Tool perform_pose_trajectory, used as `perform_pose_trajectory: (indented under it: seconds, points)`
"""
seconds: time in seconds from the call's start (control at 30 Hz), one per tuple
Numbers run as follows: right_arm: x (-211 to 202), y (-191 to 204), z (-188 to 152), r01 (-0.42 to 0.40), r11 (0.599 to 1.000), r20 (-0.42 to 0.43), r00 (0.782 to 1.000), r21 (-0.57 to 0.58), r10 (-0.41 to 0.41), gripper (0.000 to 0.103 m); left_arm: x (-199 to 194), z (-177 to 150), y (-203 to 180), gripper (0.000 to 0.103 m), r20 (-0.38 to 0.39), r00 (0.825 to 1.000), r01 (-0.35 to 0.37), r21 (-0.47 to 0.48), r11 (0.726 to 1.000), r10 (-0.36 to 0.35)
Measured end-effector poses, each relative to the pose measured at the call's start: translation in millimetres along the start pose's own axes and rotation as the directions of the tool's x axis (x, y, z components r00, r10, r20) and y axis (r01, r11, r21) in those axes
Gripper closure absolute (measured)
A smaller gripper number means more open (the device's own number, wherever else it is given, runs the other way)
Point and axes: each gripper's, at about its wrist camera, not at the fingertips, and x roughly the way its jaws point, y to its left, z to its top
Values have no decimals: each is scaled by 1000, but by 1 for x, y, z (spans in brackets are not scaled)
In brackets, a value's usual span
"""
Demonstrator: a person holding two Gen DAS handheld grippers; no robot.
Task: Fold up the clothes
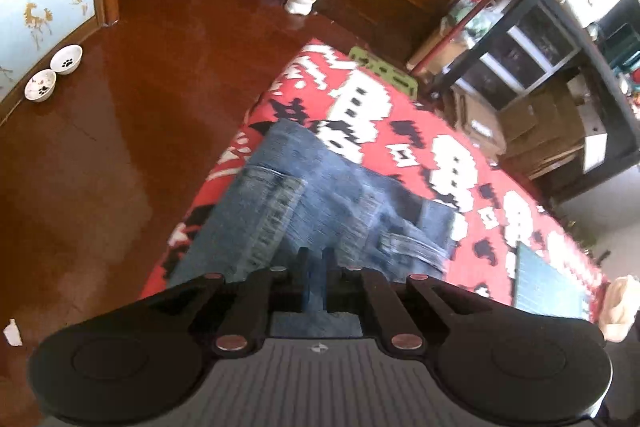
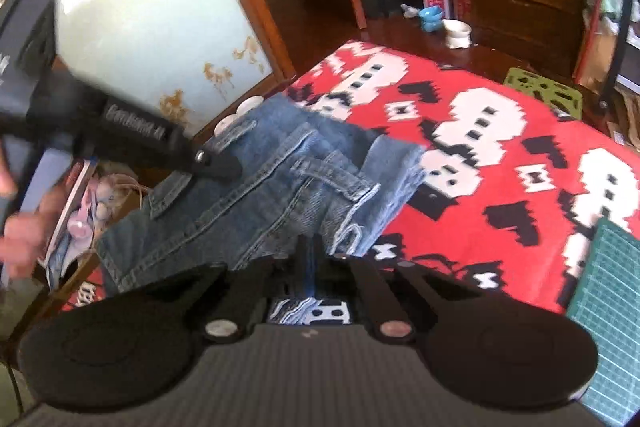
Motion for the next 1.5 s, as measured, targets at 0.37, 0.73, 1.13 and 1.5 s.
perform_pose_trajectory:
  seconds: [0.37, 0.73, 1.13, 1.5]
  points:
    - [24, -20, 2, 24, 999, 69, 997, 37, -27, 103, 23, -9, -1, 100, 63, 997, -47, 80, 996, 42]
    - [-20, -19, -21, 16, 1000, 177, 984, 9, -17, 101, -17, -46, -7, 97, 172, 985, 7, 29, 1000, -11]
    - [-35, 79, -61, -76, 994, 192, 977, -72, 89, 100, -73, -114, 2, 98, 250, 967, -53, 33, 998, 43]
    - [-2, 94, -91, -5, 992, 85, 996, -125, 15, 103, -47, -122, 59, 100, 255, 967, 8, -7, 1000, -6]
